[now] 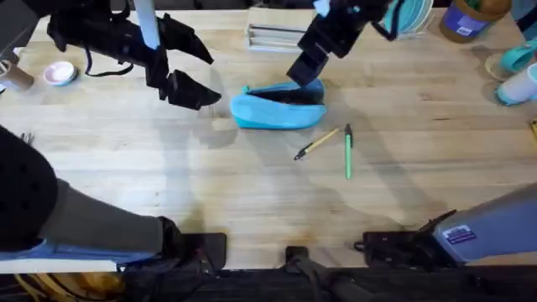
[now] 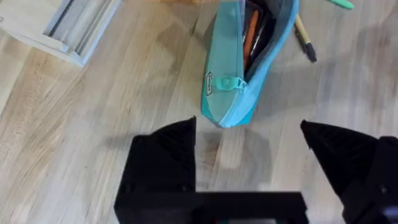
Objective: Unzip the bag, pick up the pens from the table one at a time and place them inside, then zip the bag closed.
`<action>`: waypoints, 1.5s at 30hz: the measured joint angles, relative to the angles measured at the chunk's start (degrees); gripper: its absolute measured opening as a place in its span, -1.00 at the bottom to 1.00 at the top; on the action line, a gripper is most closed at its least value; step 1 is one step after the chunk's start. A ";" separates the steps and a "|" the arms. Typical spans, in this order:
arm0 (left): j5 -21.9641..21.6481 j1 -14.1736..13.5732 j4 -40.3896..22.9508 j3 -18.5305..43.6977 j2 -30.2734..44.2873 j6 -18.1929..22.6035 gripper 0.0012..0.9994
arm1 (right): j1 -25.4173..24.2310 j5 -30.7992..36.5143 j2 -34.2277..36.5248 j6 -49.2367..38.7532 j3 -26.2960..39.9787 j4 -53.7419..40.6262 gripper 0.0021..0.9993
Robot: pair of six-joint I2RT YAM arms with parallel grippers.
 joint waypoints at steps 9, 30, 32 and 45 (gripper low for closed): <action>0.00 0.00 0.00 0.00 0.02 0.00 0.99 | -0.20 9.04 -2.32 15.10 0.04 -4.41 0.99; -3.84 -3.38 -2.05 0.05 -0.39 0.00 0.99 | -0.44 19.90 -2.20 29.72 -1.32 -14.56 0.99; -5.25 -4.84 -2.12 0.37 -1.02 0.02 0.99 | -0.44 19.99 -2.68 30.83 -3.55 -14.00 0.99; -8.52 -7.82 -4.04 1.84 -5.35 -4.21 0.99 | -0.42 18.35 -19.18 43.84 -32.69 -0.71 0.99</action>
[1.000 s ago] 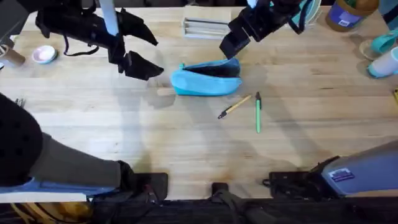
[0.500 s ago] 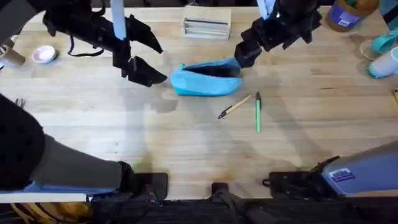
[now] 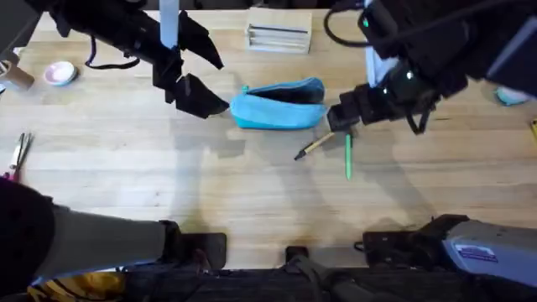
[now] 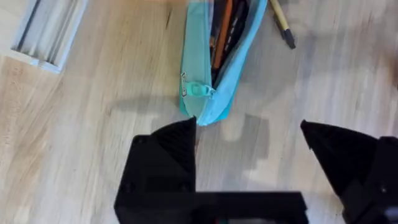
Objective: Unzip the bag, pick up the pens from the table one at a time and place them inside, then zip the bag closed.
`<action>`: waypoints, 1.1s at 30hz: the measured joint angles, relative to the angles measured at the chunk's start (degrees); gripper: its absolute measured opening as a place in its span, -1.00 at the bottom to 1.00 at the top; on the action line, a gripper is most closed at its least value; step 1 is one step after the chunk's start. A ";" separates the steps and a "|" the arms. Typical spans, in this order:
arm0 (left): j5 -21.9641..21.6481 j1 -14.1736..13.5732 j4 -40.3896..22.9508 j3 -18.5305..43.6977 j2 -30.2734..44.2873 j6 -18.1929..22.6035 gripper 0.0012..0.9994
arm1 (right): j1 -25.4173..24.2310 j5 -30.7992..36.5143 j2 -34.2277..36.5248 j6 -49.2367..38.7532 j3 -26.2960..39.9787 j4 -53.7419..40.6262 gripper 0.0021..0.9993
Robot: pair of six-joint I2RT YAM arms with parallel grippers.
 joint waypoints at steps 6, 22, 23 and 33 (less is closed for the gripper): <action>-0.37 0.00 -0.30 0.00 0.00 -0.93 0.99 | 1.14 -0.19 -3.25 9.34 -11.34 7.88 0.99; -0.55 0.00 -0.31 0.00 0.00 -1.01 0.99 | 1.99 -4.07 -2.58 16.26 -19.85 19.46 0.99; -0.55 0.00 -0.31 0.00 0.00 -0.99 0.99 | 1.99 -4.49 -2.58 17.03 -19.85 19.44 0.99; -0.55 0.00 -0.31 0.00 0.00 -1.01 0.99 | 1.99 -3.84 -2.55 32.43 -20.69 21.08 0.99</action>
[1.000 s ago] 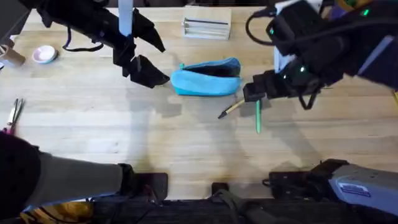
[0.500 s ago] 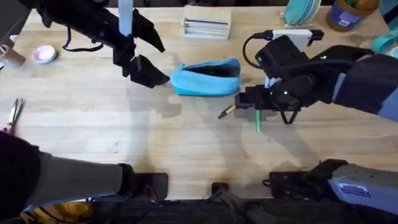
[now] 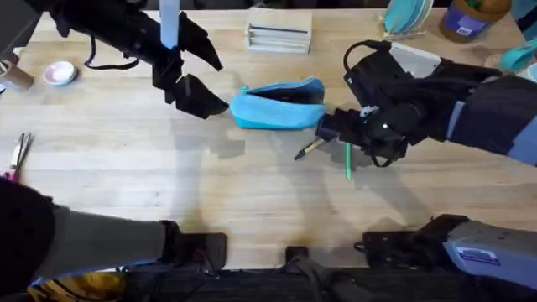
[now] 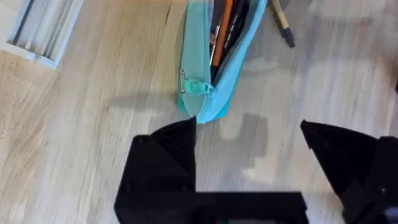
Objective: Unzip the bag, pick up the pens from the table one at a time and place them inside, then zip the bag closed.
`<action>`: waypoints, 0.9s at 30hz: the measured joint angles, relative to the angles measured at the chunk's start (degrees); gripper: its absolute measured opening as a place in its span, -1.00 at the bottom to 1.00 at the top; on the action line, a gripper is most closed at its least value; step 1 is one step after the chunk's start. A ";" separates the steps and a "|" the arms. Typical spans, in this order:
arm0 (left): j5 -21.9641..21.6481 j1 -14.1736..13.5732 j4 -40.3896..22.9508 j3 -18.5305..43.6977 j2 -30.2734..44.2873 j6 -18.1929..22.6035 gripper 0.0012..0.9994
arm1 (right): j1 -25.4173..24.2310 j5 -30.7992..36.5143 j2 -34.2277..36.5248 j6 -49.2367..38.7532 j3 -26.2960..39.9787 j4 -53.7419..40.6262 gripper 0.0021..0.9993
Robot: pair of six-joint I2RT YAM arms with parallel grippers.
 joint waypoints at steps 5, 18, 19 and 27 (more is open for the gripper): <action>0.00 0.00 0.00 0.00 0.00 0.00 0.99 | 0.00 1.42 0.22 1.89 -0.24 -0.13 0.99; -0.52 0.00 0.00 0.00 0.00 0.01 0.99 | 0.11 4.28 2.91 8.40 -0.96 -0.27 0.13; -0.69 0.00 0.00 0.00 0.00 0.02 0.99 | 0.11 4.36 2.91 8.46 -0.96 -0.24 -0.05; -1.34 0.00 0.00 0.00 0.00 0.01 0.99 | 0.00 4.62 2.89 8.69 -0.96 0.28 -0.92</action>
